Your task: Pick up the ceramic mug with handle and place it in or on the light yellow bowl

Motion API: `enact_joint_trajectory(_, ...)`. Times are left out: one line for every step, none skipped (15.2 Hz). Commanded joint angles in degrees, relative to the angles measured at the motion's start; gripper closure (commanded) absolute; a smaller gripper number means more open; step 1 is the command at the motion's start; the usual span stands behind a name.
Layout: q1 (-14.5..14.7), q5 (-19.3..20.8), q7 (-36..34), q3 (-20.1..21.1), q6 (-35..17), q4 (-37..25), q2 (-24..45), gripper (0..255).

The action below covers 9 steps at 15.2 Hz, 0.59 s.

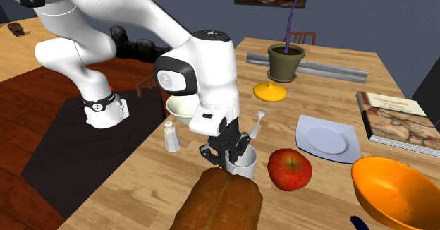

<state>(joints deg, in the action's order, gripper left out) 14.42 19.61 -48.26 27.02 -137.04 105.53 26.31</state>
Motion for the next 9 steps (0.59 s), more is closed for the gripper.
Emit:
enact_joint_trajectory(0.00,0.00,0.00,-0.01,0.00,0.00,0.01,255)
enact_joint_trajectory(0.00,0.00,0.00,-0.01,0.00,0.00,0.01,255)
enact_joint_trajectory(0.00,0.01,0.00,-0.01,0.00,0.00,0.01,255)
enact_joint_trajectory(0.00,0.01,0.00,-0.01,0.00,-0.01,0.01,255)
enact_joint_trajectory(0.00,0.01,0.00,-0.01,0.00,-0.01,0.01,255)
enact_joint_trajectory(0.00,0.00,0.00,-0.01,0.00,-0.01,0.01,255)
enact_joint_trajectory(-0.03,-0.01,0.02,0.00,-0.01,0.02,-0.01,255)
enact_joint_trajectory(-0.17,-0.34,0.26,0.20,0.56,-0.14,-0.46,255)
enact_joint_trajectory(-0.31,-0.67,0.49,0.40,1.13,-0.33,-0.89,255)
